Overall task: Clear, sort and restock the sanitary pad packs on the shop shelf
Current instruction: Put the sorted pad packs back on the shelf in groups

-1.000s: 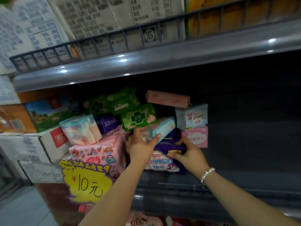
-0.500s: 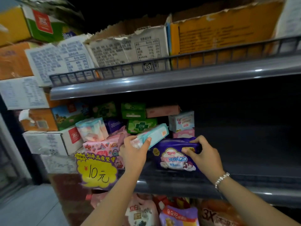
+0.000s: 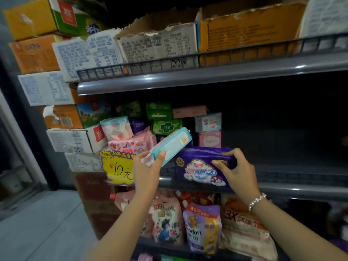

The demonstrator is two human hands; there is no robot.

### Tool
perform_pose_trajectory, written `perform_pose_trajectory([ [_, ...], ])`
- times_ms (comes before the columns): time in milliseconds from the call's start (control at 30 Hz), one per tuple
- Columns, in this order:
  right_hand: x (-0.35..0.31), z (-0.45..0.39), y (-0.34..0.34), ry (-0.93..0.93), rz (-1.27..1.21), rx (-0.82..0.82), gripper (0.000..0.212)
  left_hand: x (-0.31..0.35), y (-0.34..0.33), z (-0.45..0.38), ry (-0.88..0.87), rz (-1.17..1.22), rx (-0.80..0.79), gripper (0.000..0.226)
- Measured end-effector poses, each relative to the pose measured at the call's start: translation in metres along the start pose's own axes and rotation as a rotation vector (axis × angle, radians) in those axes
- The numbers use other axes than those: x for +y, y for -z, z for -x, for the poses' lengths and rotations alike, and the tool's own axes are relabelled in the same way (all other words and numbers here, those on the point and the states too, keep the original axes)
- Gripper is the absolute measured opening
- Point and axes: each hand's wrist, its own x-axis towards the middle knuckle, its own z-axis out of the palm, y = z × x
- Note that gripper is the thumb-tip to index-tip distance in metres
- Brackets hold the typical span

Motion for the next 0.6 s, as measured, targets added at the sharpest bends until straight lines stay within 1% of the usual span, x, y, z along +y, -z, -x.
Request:
perform_pose_trajectory([
  [100, 0.007, 0.025, 0.006, -0.034, -0.036, 0.008, 0.029, -0.011, 0.015, 0.024, 0.084, 0.063, -0.018, 0.045],
  [200, 0.013, 0.051, 0.005, -0.102, -0.078, -0.025, 0.029, -0.030, 0.031, 0.043, 0.180, 0.184, -0.012, 0.047],
  [233, 0.015, 0.060, 0.002, -0.131, -0.091, -0.039, 0.029, -0.038, 0.038, 0.049, 0.201, 0.205, -0.008, 0.055],
  [300, 0.024, 0.076, -0.008, -0.184, -0.118, -0.063, 0.029, -0.057, 0.050, 0.058, 0.243, 0.196, -0.006, 0.083],
  [333, 0.028, 0.085, -0.015, -0.206, -0.123, -0.075, 0.029, -0.067, 0.057, 0.064, 0.269, 0.192, 0.004, 0.091],
  [367, 0.033, 0.094, -0.023, -0.220, -0.117, -0.087, 0.030, -0.077, 0.064, 0.071, 0.298, 0.198, 0.026, 0.089],
  [500, 0.050, 0.125, -0.062, -0.259, -0.076, -0.147, 0.034, -0.121, 0.089, 0.089, 0.432, 0.246, 0.144, 0.060],
  [600, 0.062, 0.146, -0.095, -0.299, -0.060, -0.198, 0.040, -0.156, 0.103, 0.097, 0.505, 0.247, 0.220, 0.054],
])
